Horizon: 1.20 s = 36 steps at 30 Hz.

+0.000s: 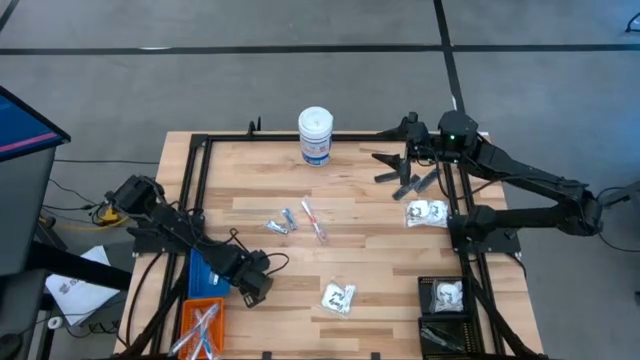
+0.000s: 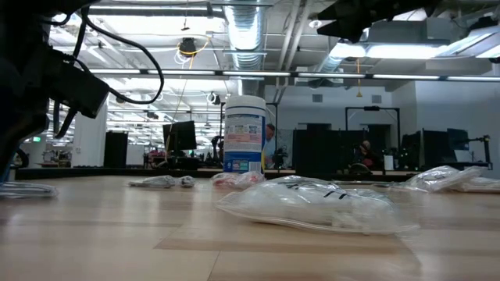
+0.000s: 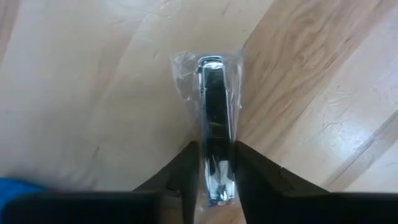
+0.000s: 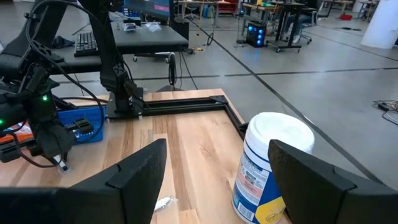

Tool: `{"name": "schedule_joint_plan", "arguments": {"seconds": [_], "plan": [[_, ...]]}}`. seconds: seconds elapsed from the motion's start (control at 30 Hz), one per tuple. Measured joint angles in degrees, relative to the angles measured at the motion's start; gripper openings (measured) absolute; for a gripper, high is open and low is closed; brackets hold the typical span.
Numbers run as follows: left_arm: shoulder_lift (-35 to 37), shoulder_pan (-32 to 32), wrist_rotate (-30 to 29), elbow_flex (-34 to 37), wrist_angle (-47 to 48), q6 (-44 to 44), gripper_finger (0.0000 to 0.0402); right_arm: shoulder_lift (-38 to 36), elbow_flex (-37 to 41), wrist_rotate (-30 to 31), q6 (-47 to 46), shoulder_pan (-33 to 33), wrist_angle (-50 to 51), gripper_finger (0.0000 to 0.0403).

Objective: Pick & Place Travel size toiletries
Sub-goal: Put the silver nail clipper into the blue bin

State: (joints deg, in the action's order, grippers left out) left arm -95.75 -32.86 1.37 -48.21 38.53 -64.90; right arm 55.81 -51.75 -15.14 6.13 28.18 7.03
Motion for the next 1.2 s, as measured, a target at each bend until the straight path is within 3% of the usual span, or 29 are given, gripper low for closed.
{"name": "schedule_joint_plan", "arguments": {"seconds": [0.2,0.4,0.8,1.2], "plan": [[-0.1,0.0,0.0,-0.2,0.1,0.0,0.0045,0.0,0.0,0.0,0.0,0.0,0.0,0.0276],[1.7,0.1,-3.6,-1.9,-0.7,0.0,0.0058,0.0,0.0,0.0,0.0,0.0,0.0,0.0276],[12.6,0.8,-9.7,-2.3,0.7,-2.9,0.0047,0.0,0.0,0.0,0.1,0.0,0.0,0.0276],[20.2,0.6,-10.7,-2.3,2.5,-7.8,0.0045,0.0,0.0,0.0,0.3,0.0,0.0,0.0276]]}}
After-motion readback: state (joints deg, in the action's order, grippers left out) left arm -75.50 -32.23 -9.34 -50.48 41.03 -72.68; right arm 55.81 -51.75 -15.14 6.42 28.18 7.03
